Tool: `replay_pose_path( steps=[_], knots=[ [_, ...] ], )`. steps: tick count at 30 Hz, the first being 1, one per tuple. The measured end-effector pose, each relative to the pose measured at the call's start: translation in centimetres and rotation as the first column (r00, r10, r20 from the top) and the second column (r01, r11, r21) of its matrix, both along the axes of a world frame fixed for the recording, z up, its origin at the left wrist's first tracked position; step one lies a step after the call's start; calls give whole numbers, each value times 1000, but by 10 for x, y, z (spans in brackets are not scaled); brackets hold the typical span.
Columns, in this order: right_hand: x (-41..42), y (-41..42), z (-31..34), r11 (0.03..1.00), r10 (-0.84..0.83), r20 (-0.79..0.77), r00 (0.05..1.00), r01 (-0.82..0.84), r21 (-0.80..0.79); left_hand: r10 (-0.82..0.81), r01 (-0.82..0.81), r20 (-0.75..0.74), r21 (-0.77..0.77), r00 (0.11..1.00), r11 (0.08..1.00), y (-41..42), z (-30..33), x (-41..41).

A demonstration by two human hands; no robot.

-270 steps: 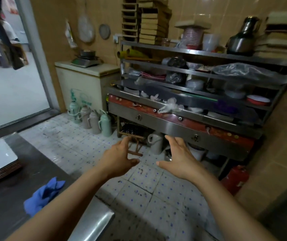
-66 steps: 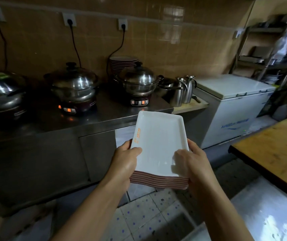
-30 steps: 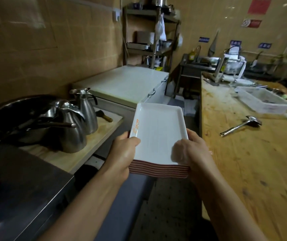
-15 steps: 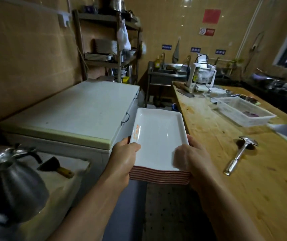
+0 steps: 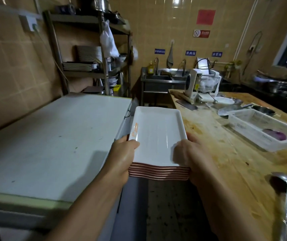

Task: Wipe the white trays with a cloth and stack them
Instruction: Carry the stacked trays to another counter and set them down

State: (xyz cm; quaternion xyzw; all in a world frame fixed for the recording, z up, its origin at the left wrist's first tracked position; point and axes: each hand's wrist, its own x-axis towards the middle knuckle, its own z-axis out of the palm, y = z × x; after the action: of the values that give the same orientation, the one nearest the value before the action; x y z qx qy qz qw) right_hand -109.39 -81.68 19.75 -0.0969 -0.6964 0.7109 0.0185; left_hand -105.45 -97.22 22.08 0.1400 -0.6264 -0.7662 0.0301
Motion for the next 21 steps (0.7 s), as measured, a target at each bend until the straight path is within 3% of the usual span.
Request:
replay_pose_path(
  steps=[13, 21],
  knots=[
    [-296, 5, 13, 997, 38, 130, 991, -46, 58, 50, -50, 19, 34, 999, 998, 6, 2, -288],
    [-464, -25, 6, 997, -43, 97, 994, 36, 73, 8, -8, 7, 29, 1000, 1000, -27, -7, -466]
  ],
)
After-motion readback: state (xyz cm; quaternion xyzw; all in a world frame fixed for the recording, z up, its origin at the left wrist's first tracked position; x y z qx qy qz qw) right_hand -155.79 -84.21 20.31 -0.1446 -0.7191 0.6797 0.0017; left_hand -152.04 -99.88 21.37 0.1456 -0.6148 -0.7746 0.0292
